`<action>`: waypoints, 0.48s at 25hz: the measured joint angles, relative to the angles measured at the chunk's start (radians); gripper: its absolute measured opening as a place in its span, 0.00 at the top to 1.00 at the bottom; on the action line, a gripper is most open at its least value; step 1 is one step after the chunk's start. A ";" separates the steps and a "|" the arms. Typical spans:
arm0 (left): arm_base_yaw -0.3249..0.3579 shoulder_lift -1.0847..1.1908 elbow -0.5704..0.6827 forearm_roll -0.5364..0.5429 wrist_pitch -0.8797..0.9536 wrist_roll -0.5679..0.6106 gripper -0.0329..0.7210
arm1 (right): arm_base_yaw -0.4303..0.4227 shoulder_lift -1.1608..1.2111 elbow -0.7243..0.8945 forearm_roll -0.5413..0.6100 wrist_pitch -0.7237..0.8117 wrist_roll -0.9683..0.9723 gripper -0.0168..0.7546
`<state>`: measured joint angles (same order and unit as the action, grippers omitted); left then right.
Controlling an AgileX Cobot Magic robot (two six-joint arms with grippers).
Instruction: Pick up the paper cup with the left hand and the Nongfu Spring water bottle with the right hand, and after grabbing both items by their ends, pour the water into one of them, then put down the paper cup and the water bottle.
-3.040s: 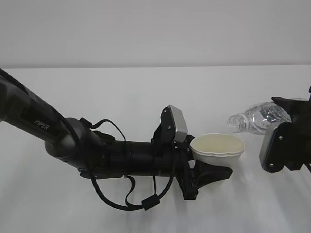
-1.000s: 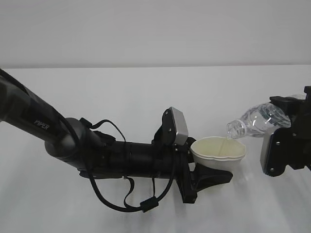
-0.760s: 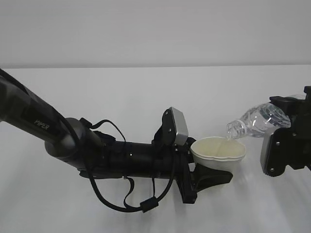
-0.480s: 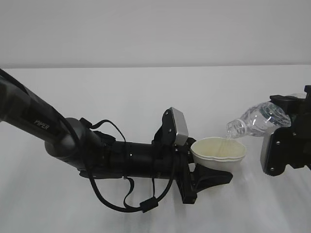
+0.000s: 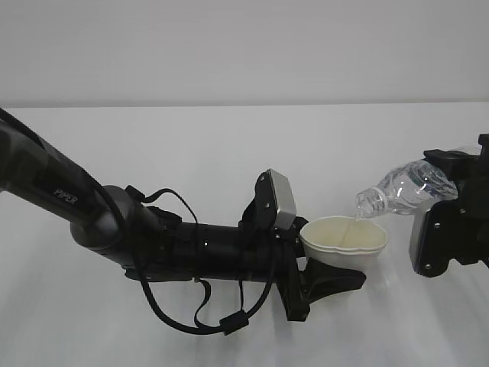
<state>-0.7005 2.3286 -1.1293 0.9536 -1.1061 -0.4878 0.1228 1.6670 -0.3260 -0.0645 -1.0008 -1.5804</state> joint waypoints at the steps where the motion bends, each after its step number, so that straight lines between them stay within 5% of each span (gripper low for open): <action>1: 0.000 0.000 0.000 0.000 0.000 0.000 0.44 | 0.000 0.000 0.000 0.000 0.000 0.000 0.48; 12: 0.000 0.000 0.000 0.000 0.000 0.000 0.44 | 0.000 0.000 0.000 0.000 -0.010 -0.014 0.48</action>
<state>-0.7005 2.3286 -1.1293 0.9536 -1.1061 -0.4878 0.1228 1.6670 -0.3260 -0.0645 -1.0108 -1.5945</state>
